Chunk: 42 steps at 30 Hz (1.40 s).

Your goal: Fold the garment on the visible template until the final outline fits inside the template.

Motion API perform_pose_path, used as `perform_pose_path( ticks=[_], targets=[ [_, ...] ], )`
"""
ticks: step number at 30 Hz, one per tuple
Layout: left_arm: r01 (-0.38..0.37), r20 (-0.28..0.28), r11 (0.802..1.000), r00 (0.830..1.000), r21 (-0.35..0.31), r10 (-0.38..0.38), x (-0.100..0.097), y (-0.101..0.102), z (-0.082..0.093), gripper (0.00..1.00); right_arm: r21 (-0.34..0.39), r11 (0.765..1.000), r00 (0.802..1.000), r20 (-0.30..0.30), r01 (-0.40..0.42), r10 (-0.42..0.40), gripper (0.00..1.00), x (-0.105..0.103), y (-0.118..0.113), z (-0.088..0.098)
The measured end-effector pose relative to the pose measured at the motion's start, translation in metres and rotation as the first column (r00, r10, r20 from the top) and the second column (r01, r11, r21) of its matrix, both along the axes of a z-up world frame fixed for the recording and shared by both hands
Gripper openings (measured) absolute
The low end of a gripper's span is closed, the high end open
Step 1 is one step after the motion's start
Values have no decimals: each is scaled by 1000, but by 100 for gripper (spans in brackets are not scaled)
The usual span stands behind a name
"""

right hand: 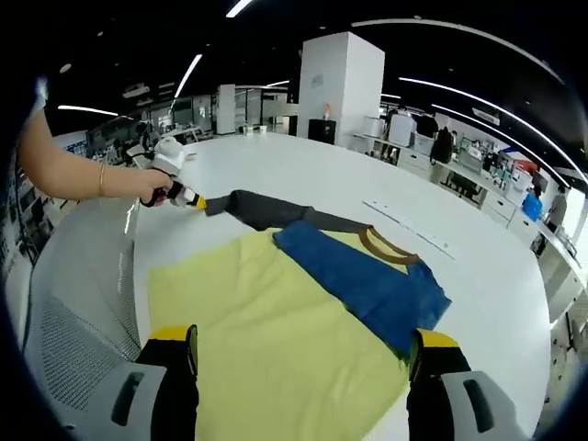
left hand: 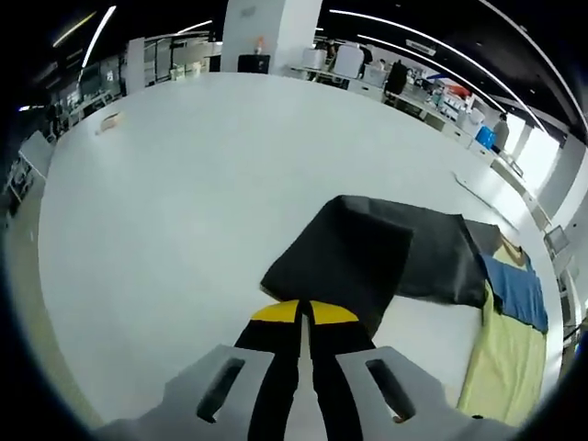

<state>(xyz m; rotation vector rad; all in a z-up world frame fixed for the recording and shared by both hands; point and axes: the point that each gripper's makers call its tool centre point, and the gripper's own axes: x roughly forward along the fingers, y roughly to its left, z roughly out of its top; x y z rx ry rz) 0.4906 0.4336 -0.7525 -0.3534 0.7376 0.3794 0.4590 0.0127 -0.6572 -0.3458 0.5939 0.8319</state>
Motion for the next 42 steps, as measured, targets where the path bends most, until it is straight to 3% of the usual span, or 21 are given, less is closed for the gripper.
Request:
perform_pose_path(
  ticks=[6,9,14,22,24,30,34,37,42],
  targets=[
    [18,-22,1000,1000,-24,-18,0,1,1,0,20,1000,1000,-11,-9,10,97,-2,2,1],
    [91,-17,996,996,-19,-91,4,0,2,0,25,1000,1000,-10,-18,19,98,-3,1,3],
    [167,-28,985,986,49,-166,5,15,14,0,49,999,1000,-12,-22,23,99,-5,2,7],
    [284,-74,937,959,206,-274,14,48,40,0,62,998,999,-18,-27,28,99,-8,3,7],
    [296,-54,929,955,221,-292,21,53,45,0,61,997,999,-9,-41,41,99,-9,4,8],
    [345,-110,900,938,267,-327,25,67,48,0,54,997,999,-8,-47,47,99,-10,5,6],
    [408,-158,853,913,327,-376,31,75,53,0,78,996,999,-11,-34,34,99,-11,4,9],
    [406,-158,856,914,321,-374,34,79,53,0,71,997,999,-16,-34,35,99,-13,2,8],
    [406,-181,845,914,349,-364,39,88,59,0,78,996,999,-19,-31,32,99,-15,2,7]
  ],
)
